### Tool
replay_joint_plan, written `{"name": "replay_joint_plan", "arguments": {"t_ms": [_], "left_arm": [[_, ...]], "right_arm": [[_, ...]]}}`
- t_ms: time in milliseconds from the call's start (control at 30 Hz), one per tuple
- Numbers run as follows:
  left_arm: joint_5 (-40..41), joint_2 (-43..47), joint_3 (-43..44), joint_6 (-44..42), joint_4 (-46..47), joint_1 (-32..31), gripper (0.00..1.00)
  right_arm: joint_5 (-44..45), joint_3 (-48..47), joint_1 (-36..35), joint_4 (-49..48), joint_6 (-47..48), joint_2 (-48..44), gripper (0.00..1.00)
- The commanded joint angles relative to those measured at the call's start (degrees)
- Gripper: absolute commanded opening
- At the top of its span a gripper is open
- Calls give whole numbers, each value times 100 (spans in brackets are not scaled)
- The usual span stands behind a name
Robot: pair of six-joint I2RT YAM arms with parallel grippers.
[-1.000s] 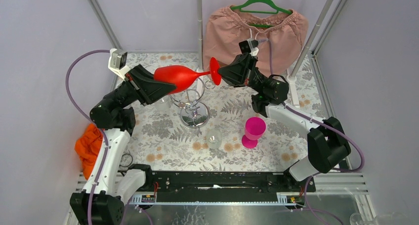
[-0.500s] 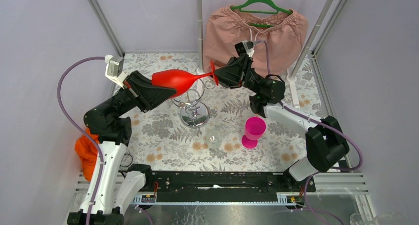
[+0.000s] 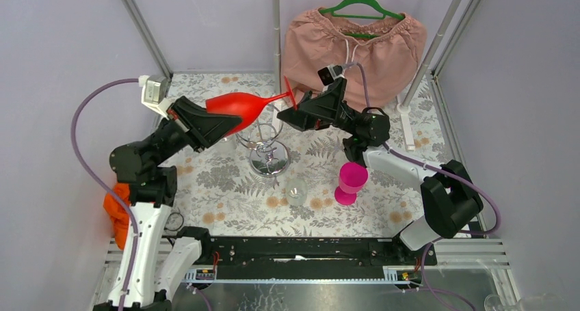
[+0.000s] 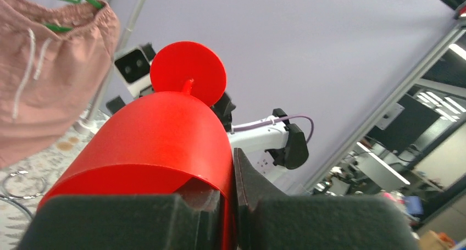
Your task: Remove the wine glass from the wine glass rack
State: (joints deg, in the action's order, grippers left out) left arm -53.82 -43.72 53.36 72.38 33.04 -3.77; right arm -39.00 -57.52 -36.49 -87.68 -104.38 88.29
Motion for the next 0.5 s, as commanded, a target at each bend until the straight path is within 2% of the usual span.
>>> {"name": "replay_joint_plan", "arguments": {"t_ms": [0, 133, 267, 300, 367, 467], "left_arm": [[388, 304, 604, -907, -1321, -27, 0], [701, 354, 1070, -1439, -2414, -27, 0], [1223, 180, 1831, -2464, -4434, -25, 0], [1350, 145, 2032, -2608, -4705, -27, 0], [1664, 72, 2328, -2977, -5381, -24, 0], [2077, -21, 2691, -3395, -6183, -25, 0]], "right_arm": [[-108, 167, -47, -821, 95, -23, 100], [-108, 413, -35, -823, 131, -47, 100], [-128, 768, 95, -606, 351, -304, 100], [-126, 874, 146, -452, 449, -374, 100], [-180, 1030, 269, 63, 782, -651, 100], [-341, 1060, 383, 1432, 1568, -1184, 100]]}}
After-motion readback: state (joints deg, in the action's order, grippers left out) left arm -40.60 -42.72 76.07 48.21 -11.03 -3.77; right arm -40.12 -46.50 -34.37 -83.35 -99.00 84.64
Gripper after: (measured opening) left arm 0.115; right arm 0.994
